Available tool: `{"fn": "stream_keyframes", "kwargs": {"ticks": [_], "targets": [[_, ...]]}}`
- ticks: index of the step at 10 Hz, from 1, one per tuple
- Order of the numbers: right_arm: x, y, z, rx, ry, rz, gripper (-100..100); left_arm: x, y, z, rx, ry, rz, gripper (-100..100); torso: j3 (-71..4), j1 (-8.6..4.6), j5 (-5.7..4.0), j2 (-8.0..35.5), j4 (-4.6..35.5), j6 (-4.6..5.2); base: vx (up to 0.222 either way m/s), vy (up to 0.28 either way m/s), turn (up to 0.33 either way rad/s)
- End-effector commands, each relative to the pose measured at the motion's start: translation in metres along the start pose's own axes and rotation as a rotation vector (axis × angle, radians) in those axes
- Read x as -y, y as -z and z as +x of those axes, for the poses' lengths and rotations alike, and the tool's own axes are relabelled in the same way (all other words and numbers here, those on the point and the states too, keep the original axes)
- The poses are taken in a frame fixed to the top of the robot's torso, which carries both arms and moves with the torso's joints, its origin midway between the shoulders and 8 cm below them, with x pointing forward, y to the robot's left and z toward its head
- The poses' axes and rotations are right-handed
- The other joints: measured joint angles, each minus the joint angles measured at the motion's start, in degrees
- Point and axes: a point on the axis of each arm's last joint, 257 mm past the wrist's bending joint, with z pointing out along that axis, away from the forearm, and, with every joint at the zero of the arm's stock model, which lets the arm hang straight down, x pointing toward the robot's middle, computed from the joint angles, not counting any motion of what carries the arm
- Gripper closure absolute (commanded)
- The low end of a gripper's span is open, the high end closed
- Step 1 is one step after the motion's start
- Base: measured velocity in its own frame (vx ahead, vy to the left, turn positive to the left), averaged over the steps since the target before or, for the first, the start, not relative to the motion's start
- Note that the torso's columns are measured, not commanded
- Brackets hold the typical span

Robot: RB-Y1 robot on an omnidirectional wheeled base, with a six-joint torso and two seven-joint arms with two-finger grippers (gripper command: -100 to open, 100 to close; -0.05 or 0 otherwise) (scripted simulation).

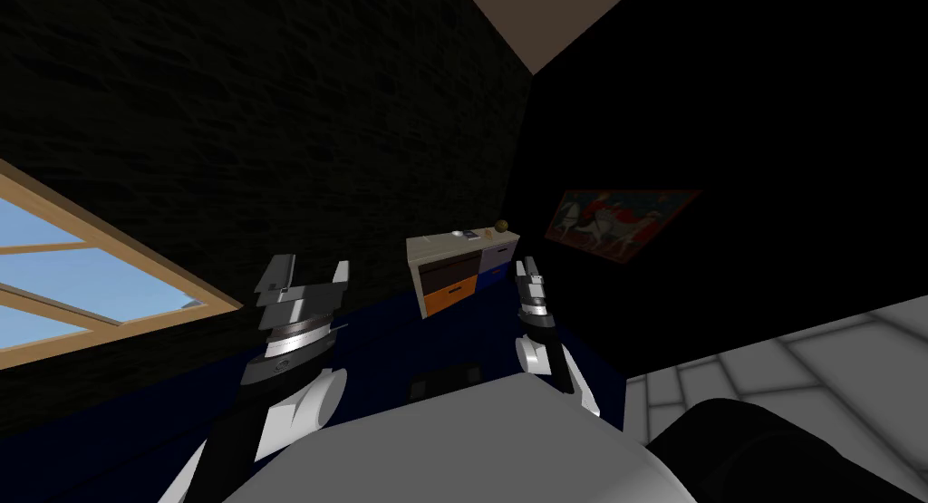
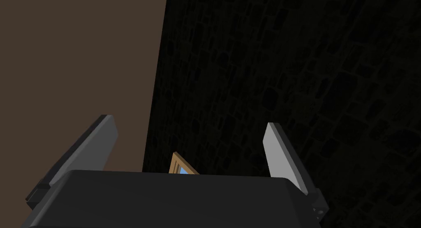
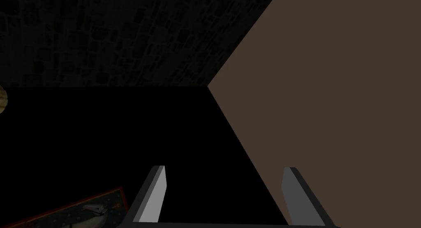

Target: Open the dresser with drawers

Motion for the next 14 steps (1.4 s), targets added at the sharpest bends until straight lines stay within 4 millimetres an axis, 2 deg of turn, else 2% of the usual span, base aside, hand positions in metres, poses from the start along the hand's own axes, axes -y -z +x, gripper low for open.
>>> {"fn": "stream_keyframes", "kwargs": {"ticks": [1,9,10,11,14], "targets": [[0.0,0.0,0.0,0.0,0.0,0.0,0,0.0,0.0,0.0,0.0,0.0,0.0,0,-4.67,0.0,0.0,2.32,2.35,0.0,0.0,0.0,0.0],[0.0,0.0,0.0,0.0,0.0,0.0,0,0.0,0.0,0.0,0.0,0.0,0.0,0,-70.73,0.0,0.0,35.39,35.37,0.0,0.0,0.0,0.0],[0.003,0.0,0.005,-0.031,0.037,-0.002,-100,0.0,0.0,0.0,0.0,0.0,0.0,0,-79.19,0.0,0.0,39.62,39.6,0.0,0.019,-0.004,-0.008],[0.006,0.001,0.009,-0.053,0.071,-0.003,-100,0.0,0.0,0.0,0.0,0.0,0.0,0,-83.16,-0.02,0.0,41.51,41.48,0.0,0.034,-0.006,-0.011],[0.015,0.002,0.018,-0.097,0.165,-0.006,-100,0.0,0.0,0.0,0.0,0.0,0.0,0,-84.63,-0.01,0.0,42.16,42.23,0.0,0.054,-0.007,-0.011]]}}
